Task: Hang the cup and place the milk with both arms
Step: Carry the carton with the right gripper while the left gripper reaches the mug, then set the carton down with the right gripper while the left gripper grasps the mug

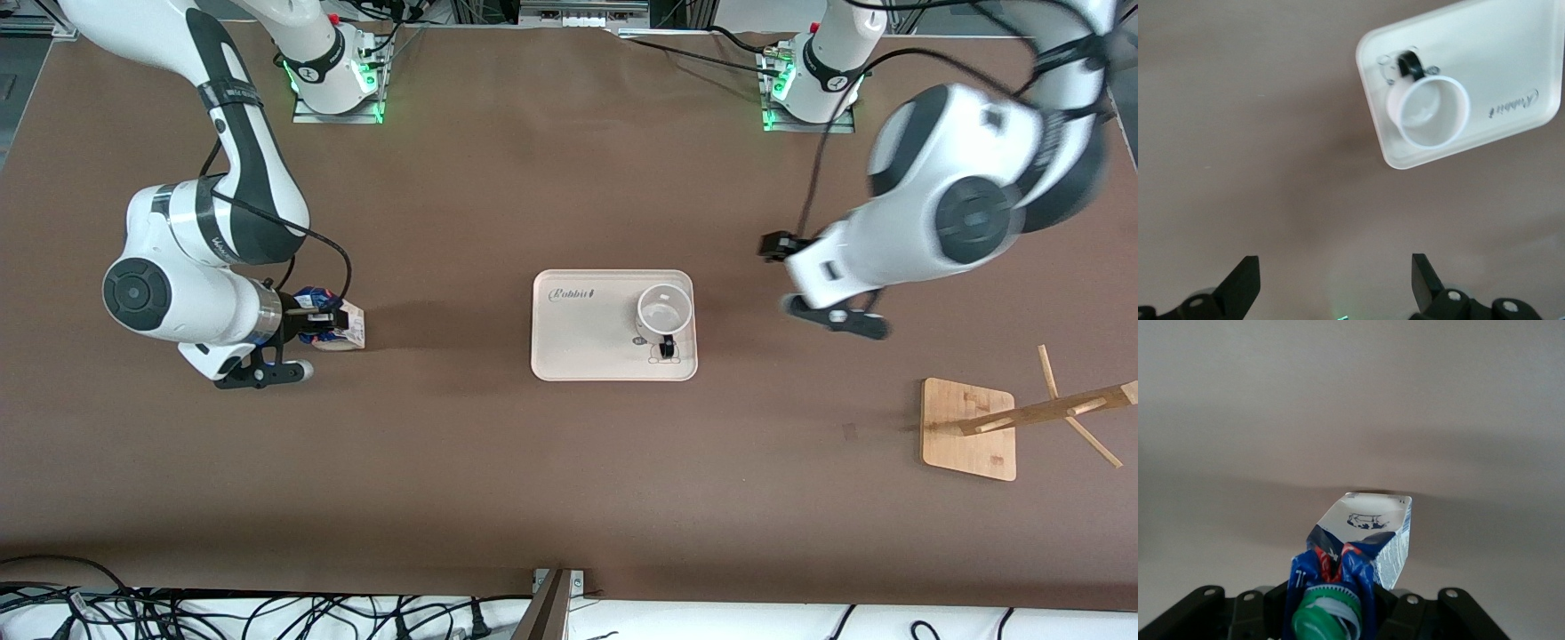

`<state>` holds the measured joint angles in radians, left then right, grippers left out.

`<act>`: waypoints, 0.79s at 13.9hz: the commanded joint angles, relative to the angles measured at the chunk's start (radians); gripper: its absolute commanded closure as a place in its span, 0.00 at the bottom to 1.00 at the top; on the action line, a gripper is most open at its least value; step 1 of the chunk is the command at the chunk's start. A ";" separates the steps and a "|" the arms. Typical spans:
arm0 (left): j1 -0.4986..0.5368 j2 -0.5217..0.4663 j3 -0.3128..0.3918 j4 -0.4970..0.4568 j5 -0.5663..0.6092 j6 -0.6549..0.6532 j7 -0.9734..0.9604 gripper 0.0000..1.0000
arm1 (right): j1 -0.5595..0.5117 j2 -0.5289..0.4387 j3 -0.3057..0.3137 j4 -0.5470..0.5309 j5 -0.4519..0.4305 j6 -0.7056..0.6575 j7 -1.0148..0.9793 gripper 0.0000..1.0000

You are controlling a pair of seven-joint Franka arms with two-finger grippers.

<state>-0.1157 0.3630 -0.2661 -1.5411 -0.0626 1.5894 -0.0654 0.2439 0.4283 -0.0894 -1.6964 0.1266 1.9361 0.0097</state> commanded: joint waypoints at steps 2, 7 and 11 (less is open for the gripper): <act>-0.125 0.109 -0.001 0.019 -0.031 0.128 -0.016 0.00 | -0.005 -0.053 -0.009 -0.118 0.022 0.095 -0.036 0.47; -0.268 0.230 0.001 0.019 0.087 0.309 -0.149 0.00 | -0.012 -0.051 -0.010 -0.111 0.022 0.104 -0.030 0.00; -0.320 0.304 0.001 0.019 0.179 0.376 -0.267 0.00 | -0.011 -0.080 -0.007 -0.057 0.021 0.093 0.035 0.00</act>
<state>-0.4144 0.6383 -0.2732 -1.5420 0.0744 1.9515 -0.2862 0.2385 0.3924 -0.1014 -1.7656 0.1273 2.0360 0.0108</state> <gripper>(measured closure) 0.000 0.000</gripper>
